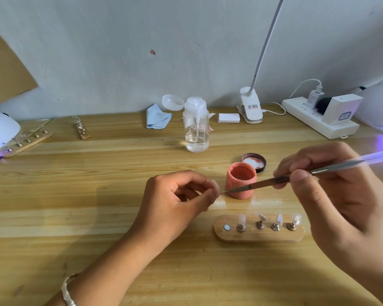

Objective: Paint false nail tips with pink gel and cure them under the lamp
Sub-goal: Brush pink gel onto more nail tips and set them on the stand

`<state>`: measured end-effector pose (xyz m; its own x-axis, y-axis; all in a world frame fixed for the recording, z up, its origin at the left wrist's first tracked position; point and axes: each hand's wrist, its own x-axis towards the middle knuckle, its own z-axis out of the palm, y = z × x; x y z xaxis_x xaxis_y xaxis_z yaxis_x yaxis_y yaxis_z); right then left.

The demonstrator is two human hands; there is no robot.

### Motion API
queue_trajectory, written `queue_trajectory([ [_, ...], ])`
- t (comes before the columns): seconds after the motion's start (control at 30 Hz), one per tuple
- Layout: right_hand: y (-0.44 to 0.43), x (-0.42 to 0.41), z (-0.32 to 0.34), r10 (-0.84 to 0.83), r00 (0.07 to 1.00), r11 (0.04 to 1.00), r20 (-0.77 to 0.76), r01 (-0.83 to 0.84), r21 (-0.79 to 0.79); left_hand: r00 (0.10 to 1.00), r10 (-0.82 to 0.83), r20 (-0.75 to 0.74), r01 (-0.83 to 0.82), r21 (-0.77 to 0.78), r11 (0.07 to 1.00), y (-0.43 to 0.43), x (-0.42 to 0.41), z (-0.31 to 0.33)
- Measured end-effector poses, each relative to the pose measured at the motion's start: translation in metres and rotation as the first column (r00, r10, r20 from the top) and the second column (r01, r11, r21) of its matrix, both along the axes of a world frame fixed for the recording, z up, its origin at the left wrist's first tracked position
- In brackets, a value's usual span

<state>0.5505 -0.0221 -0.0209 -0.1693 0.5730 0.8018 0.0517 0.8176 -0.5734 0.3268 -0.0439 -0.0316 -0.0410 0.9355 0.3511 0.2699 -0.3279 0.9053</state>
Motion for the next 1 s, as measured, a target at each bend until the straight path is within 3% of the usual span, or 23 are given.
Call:
queue_trajectory([
  [0.63, 0.0026, -0.0029, 0.001, -0.035, 0.999, 0.998, 0.016, 0.036, -0.061, 1.0, -0.004, 0.025, 0.004, -0.002, 1.0, -0.0004, -0.0002, -0.0017],
  [1.0, 0.0035, -0.002, 0.0055, -0.028, 0.995, 0.996, -0.092, 0.02, -0.089, 0.999, -0.017, 0.035, 0.018, -0.017, 1.0, 0.0, 0.0004, -0.0034],
])
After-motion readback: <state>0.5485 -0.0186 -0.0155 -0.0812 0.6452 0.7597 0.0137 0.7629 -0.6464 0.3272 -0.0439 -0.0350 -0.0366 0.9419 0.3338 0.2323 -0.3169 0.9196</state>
